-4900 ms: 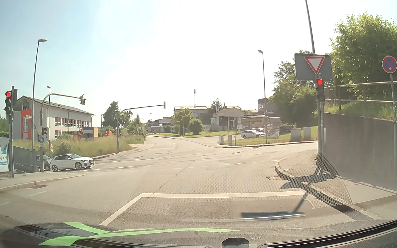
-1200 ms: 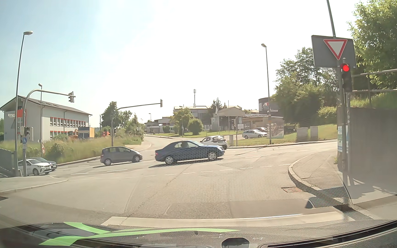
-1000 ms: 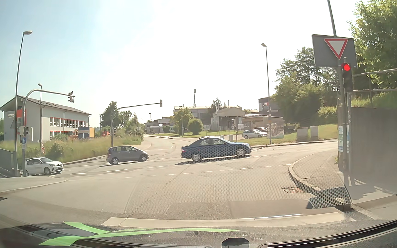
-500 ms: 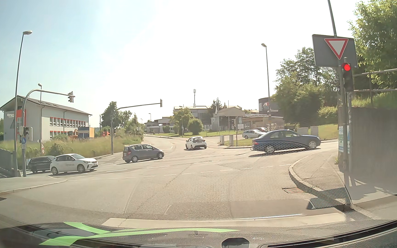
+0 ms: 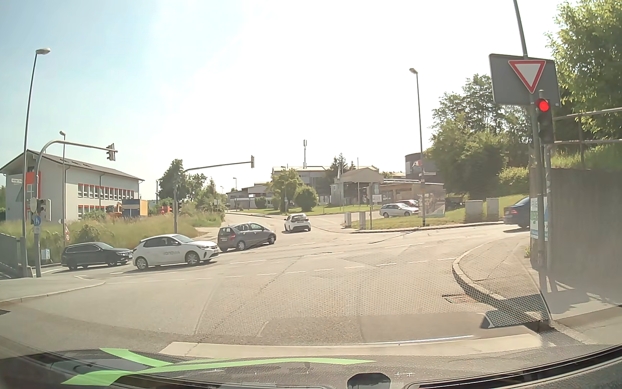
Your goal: Follow the waypoints while adhering to traffic rules and regulations
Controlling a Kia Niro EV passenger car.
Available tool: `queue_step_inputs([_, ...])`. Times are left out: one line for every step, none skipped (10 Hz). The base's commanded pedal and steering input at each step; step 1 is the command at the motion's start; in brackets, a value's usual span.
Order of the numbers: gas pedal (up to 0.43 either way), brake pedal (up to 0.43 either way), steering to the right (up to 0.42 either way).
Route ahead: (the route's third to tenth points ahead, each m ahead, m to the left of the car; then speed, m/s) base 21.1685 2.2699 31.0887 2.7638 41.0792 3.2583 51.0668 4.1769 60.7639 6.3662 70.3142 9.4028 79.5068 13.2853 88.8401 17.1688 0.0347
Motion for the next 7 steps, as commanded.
queue_step_inputs([0.000,0.220,0.000])
queue_step_inputs([0.000,0.226,0.000])
queue_step_inputs([0.000,0.220,0.000])
queue_step_inputs([0.000,0.220,0.000])
queue_step_inputs([0.000,0.220,0.001])
queue_step_inputs([0.000,0.220,0.001])
queue_step_inputs([0.000,0.220,0.001])
